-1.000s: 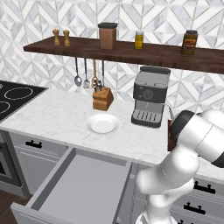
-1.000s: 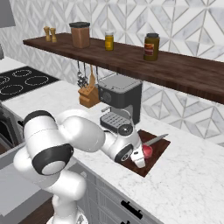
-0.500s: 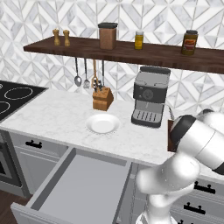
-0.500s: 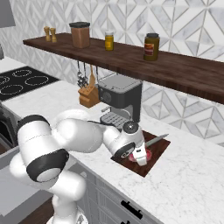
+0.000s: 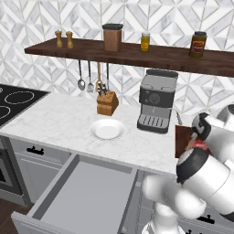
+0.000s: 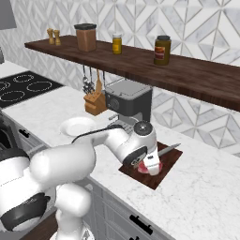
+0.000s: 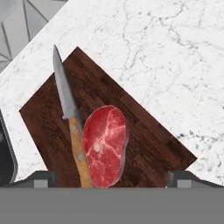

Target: Pick up the knife from the drawer and place it on the cutting board. Then place the meat from the plate to the cutting board.

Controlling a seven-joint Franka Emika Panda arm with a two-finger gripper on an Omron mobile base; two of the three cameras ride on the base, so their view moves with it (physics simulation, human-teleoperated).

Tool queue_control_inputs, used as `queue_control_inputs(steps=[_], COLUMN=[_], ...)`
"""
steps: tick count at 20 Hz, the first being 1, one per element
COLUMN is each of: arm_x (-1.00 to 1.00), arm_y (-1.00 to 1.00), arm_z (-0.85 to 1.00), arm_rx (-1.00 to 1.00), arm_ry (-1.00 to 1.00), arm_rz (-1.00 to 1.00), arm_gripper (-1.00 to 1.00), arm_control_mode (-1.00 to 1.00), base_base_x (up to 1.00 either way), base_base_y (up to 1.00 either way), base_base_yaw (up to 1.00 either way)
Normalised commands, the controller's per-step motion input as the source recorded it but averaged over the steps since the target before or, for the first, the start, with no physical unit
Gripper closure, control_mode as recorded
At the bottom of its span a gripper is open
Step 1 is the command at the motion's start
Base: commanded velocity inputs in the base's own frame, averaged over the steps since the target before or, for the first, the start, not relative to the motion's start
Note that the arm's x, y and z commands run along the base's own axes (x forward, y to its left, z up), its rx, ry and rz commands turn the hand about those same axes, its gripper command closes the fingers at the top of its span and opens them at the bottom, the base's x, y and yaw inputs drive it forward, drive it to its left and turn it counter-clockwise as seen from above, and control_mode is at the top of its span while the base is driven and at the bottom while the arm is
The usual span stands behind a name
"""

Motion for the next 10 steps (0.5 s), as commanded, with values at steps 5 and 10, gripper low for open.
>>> queue_control_inputs(steps=[5,10], arm_x=[-0.8,-0.53], arm_y=[0.33,0.33], arm_z=[0.3,0.54], arm_rx=[-0.01,-0.03], arm_ry=[-0.07,-0.1], arm_rz=[0.05,0.04], arm_gripper=[-1.0,-1.0], arm_control_mode=[-1.0,-1.0], base_base_x=[0.0,0.0], base_base_y=[0.0,0.0], base_base_yaw=[0.0,0.0])
